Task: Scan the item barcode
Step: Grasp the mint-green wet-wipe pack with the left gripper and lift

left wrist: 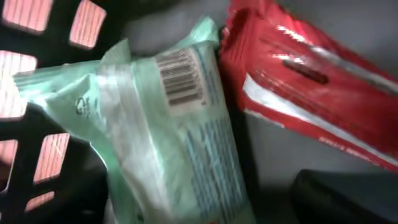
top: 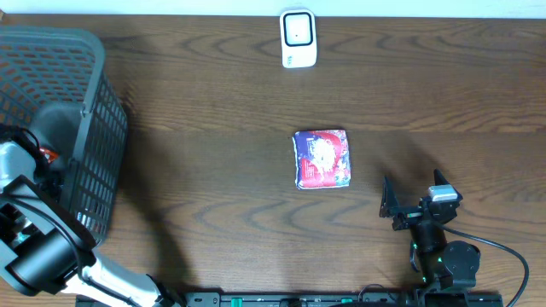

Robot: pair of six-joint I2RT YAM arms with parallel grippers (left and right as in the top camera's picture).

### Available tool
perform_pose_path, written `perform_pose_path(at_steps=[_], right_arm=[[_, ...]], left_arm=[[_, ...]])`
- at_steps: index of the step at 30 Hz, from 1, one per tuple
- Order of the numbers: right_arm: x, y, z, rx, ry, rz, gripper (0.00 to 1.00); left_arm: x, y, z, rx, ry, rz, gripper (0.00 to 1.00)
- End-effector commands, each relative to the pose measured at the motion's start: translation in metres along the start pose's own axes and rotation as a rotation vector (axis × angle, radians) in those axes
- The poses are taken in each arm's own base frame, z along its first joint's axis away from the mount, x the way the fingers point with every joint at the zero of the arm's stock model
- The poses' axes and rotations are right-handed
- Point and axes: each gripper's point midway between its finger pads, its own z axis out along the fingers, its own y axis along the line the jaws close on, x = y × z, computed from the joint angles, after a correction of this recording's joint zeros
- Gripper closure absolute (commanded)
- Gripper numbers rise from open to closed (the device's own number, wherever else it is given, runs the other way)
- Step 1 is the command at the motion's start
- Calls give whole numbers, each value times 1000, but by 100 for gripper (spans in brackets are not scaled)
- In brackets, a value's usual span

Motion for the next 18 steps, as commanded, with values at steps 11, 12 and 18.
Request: perform_pose_path(at_steps=[11, 12, 18], right_arm=[[0, 0, 0, 1, -1, 11, 1], [0, 0, 0, 1, -1, 11, 1], [0, 0, 0, 1, -1, 11, 1]], left_arm=[[3, 13, 4, -66, 17, 249, 92], [0, 14, -2, -60, 14, 246, 93], [-17, 14, -61, 101, -15, 182, 93]])
